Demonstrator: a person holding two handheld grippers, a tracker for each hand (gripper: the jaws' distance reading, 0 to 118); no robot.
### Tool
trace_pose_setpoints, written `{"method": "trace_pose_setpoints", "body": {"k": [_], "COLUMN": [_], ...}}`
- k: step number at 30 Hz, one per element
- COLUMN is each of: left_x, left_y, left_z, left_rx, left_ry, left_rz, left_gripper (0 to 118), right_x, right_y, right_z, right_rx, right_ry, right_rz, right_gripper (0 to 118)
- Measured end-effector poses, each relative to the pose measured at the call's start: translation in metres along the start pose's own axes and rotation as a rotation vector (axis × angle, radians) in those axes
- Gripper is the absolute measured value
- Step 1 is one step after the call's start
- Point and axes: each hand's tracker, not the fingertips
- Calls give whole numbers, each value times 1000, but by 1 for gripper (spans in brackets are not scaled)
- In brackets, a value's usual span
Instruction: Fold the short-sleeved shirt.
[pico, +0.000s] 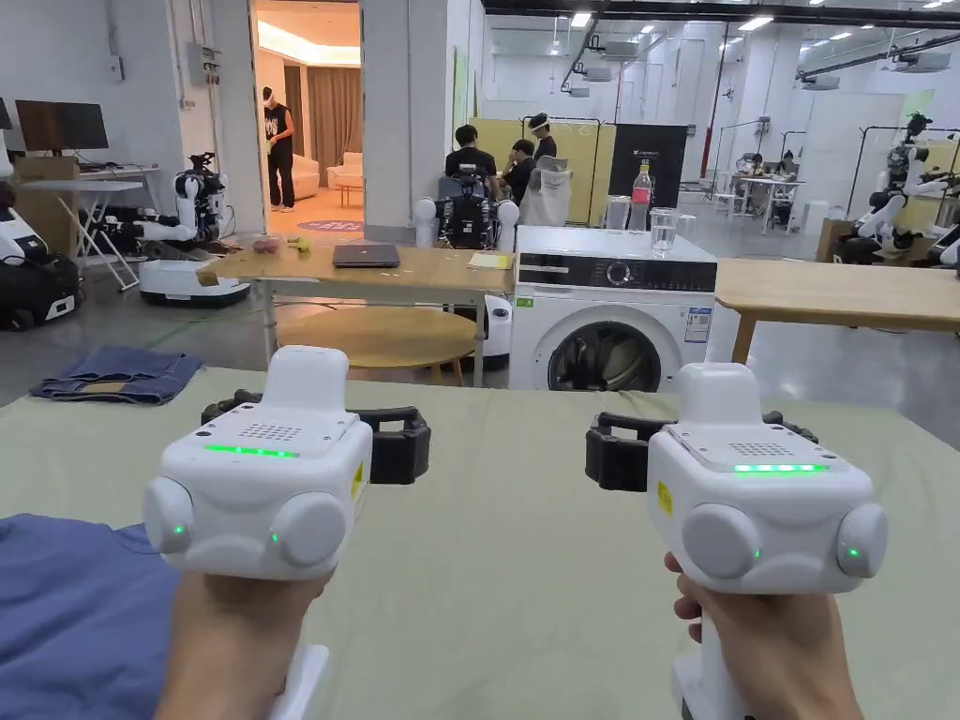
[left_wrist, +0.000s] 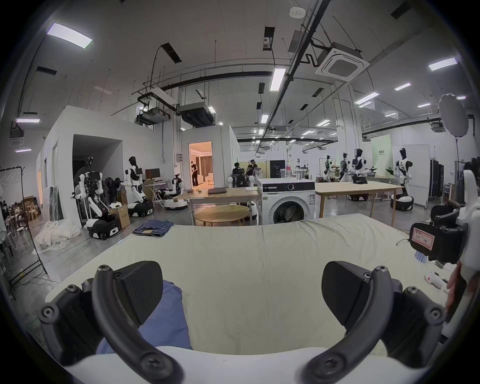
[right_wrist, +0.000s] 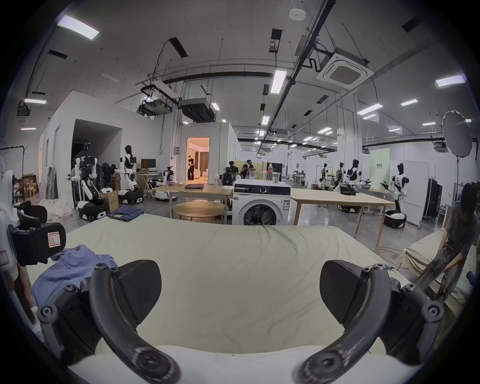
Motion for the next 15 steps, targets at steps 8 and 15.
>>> {"method": "trace_pose_setpoints", "body": {"k": [8,15], "left_x": [1,-1], "left_y": [0,-1], "left_z": [0,0], "left_rx": [-3,0], "left_ry": [1,22], "left_rz": [-6,-8], "left_gripper": [118,118], "right_x": [-1,1], "right_y": [-3,-3], "right_z": [-1,-4], "right_rx": [-26,-32], "right_ry": [29,33], "right_rz": [-9,-39], "right_gripper": [118,118]}}
